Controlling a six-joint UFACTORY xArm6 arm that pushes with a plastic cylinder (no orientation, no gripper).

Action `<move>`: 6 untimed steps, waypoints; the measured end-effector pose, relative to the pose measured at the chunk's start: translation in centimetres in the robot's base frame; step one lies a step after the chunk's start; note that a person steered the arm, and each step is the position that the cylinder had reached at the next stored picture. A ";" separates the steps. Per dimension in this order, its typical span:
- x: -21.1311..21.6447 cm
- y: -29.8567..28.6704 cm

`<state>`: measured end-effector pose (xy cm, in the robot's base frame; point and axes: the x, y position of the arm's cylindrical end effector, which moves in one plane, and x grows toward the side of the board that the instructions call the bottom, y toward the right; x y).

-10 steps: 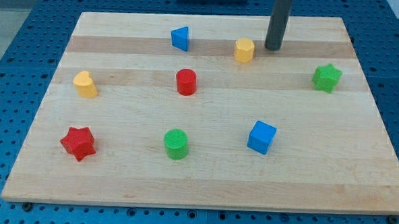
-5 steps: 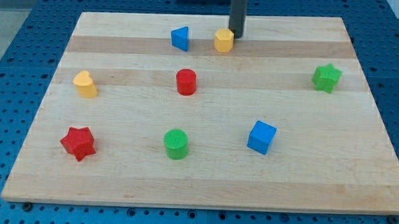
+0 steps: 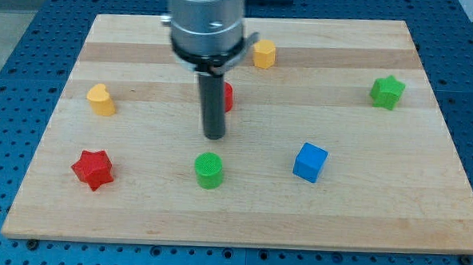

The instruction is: Place the red circle to the bottom of the yellow hexagon

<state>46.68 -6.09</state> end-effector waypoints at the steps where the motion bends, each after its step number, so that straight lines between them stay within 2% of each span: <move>1: -1.2 -1.5; 2: -3.1 -2.3; 3: -8.3 5.3; 4: -11.2 7.8; 6: -11.6 7.3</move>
